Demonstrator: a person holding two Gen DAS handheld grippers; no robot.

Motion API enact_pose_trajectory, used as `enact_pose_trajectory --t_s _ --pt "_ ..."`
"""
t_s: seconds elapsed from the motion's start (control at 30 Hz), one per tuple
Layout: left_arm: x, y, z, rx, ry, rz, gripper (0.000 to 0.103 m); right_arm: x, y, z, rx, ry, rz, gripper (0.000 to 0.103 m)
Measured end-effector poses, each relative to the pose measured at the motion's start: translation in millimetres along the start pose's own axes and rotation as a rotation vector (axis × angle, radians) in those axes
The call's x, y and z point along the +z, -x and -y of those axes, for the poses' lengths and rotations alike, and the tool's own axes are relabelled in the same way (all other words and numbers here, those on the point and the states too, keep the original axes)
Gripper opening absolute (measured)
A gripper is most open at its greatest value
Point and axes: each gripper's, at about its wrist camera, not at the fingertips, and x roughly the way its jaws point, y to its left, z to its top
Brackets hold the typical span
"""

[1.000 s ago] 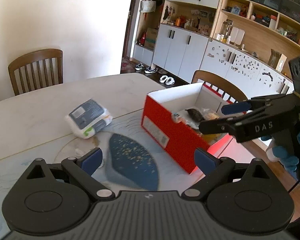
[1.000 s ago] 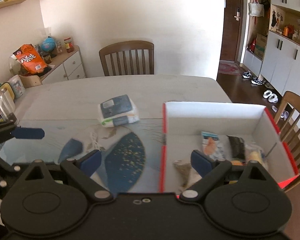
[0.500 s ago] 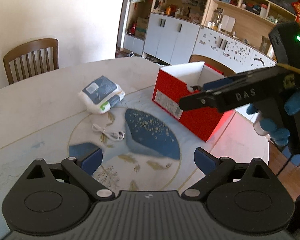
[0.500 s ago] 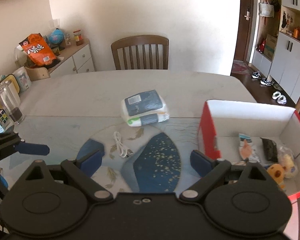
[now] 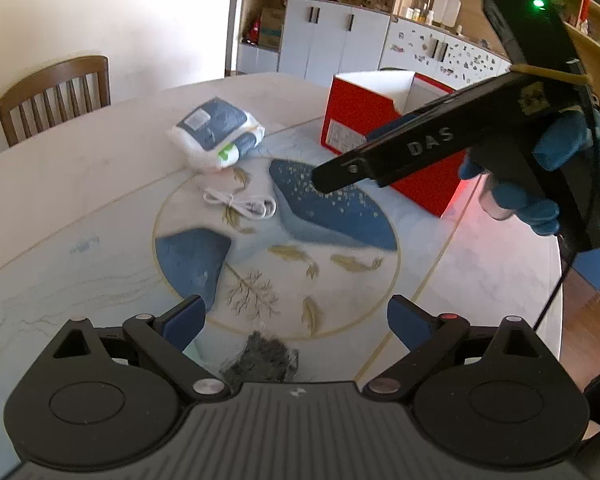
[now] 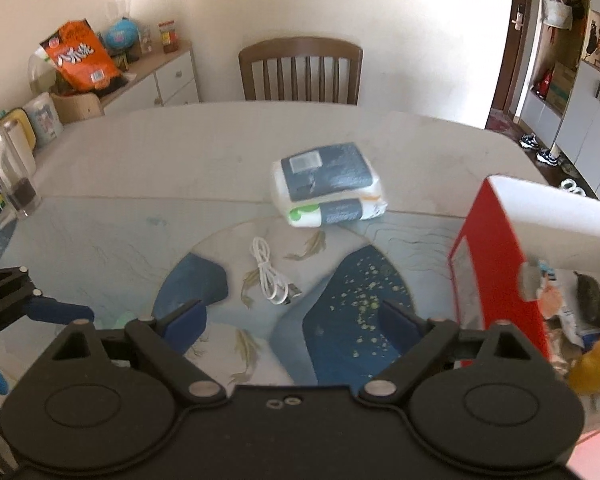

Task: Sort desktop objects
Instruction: 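Grasp the dark snack bag with left tool while right tool approaches white cable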

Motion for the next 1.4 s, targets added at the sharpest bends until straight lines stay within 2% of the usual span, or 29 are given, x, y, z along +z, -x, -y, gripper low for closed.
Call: enact_pose_trajectory --t_s 0.2,0.37,0.5,0.6,0.77,0.87,1.13,1.27,1.4 --pt "-10 -7 -11 -0.026 -0.012 -0.004 0.098 -1 -23 -9 -0.002 0.016 -0.025 0.09" --pt "-18 -7 -14 -0.027 -0.062 0.034 0.095 -1 -42 -15 -0.023 0.04 -0.04 0.088" --pt "-22 -10 -16 -0.027 -0.081 0.03 0.084 0 -59 -15 -0.041 0.038 -0.053 0.084" --pt "-24 -13 -16 -0.032 -0.091 0.034 0.084 2 -70 -13 -0.053 0.036 -0.061 0.081" --pt "-26 -18 -18 -0.036 -0.103 0.034 0.077 3 -84 -13 -0.06 0.049 -0.074 0.076" --pt "-26 -20 -18 -0.039 -0.103 0.034 0.071 4 -89 -13 -0.057 0.047 -0.079 0.073" --pt "-28 -24 -18 -0.027 -0.114 0.026 0.067 6 -93 -12 -0.028 0.046 -0.063 0.062" --pt "-30 -27 -17 -0.019 -0.121 0.012 0.063 6 -94 -10 -0.015 0.049 -0.055 0.062" --pt "-31 -29 -17 -0.019 -0.118 0.006 0.057 5 -93 -12 -0.009 0.053 -0.043 0.051"
